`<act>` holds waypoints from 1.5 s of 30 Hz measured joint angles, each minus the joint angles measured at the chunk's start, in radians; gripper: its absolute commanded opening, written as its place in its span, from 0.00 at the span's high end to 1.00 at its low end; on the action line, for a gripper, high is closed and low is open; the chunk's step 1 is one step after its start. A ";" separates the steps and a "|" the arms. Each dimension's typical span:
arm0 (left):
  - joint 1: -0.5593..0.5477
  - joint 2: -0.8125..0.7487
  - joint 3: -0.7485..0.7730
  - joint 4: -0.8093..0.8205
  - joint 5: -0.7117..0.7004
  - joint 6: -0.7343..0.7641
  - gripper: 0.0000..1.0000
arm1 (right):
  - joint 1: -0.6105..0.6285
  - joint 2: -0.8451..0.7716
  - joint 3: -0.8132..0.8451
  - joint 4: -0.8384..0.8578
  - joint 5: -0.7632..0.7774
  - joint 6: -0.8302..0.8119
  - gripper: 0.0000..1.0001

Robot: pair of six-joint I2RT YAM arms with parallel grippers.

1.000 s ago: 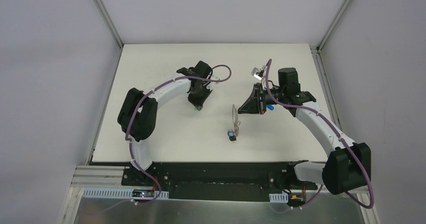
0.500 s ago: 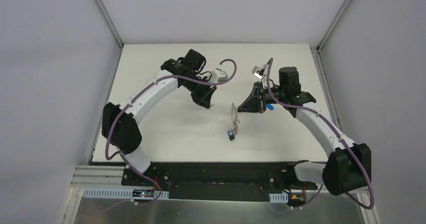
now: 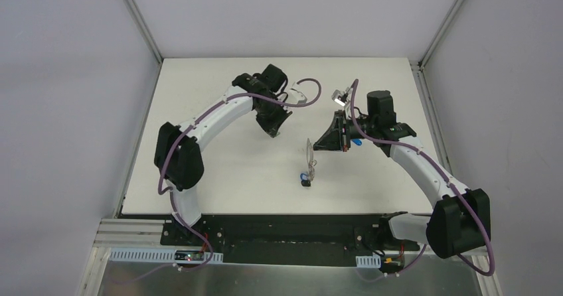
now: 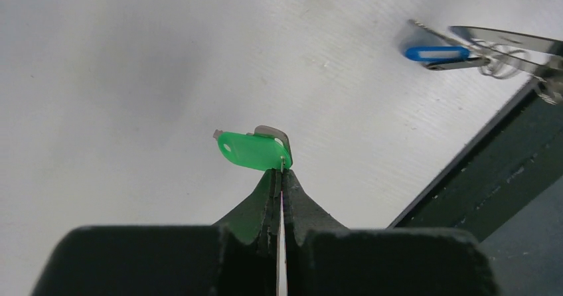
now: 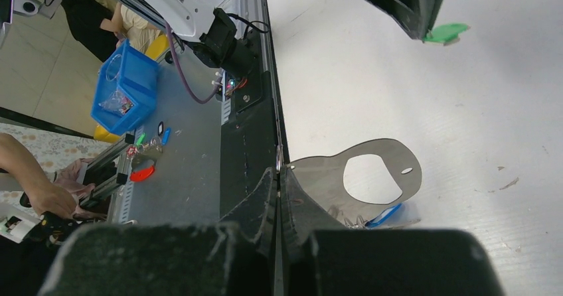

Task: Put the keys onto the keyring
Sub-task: Adjust the key at the center of the board.

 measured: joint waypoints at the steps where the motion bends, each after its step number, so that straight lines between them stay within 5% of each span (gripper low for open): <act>1: 0.000 0.014 -0.018 0.012 -0.022 -0.017 1.00 | 0.000 0.000 0.000 -0.001 0.002 -0.001 1.00; 14: 0.000 0.125 -0.241 0.182 -0.212 -0.124 1.00 | -0.015 -0.016 0.000 -0.023 0.004 -0.023 1.00; 34: 0.000 0.201 -0.221 0.184 -0.195 -0.198 0.87 | -0.016 -0.016 0.000 -0.023 0.003 -0.023 1.00; 45: 0.000 0.201 -0.221 0.184 -0.196 -0.198 0.90 | -0.016 -0.016 0.000 -0.022 0.003 -0.023 1.00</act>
